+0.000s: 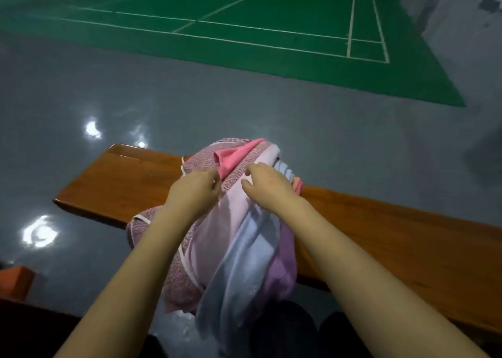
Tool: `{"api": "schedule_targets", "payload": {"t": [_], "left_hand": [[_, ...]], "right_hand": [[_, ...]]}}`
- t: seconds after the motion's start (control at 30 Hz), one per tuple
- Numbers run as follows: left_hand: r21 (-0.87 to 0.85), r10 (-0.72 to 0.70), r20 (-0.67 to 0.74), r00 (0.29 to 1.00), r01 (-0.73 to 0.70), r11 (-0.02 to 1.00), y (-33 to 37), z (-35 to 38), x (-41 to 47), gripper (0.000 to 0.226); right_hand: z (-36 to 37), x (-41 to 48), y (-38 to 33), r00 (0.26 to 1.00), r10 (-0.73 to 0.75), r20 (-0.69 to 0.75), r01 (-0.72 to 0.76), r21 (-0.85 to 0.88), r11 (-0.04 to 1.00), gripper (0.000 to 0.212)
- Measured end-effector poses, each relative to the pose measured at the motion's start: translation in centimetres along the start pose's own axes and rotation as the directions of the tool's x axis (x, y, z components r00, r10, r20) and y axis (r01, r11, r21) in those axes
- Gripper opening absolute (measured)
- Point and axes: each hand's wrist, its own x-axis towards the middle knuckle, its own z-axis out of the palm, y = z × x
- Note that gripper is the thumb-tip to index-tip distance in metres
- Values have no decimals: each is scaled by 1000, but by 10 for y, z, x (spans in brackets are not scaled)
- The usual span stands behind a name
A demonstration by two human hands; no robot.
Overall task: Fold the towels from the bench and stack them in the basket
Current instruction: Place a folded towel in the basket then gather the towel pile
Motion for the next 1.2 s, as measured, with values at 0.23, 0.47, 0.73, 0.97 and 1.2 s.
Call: {"api": "schedule_targets", "payload": {"t": [0.23,0.47,0.73,0.97,1.2], "left_hand": [[-146,-126,20,992,127,981,-8,62,-9,25],[-125,-243,-88,966,232,965,0,80,-16,22],[-388,-242,-109,964,182,903,42,11,-33,14],[-450,-64,104,993,104,887,118,27,-77,25],[-492,-314,-49,948,251,834,90,42,-82,49]], "right_hand": [[60,19,10,999,-36,11,36,-7,999,31],[78,18,14,996,-10,-89,18,93,995,21],[44,-9,16,969,240,-64,-148,628,764,12],[36,-53,26,843,366,393,-301,910,-284,28],[49,-69,47,839,438,322,-316,945,-90,17]]}}
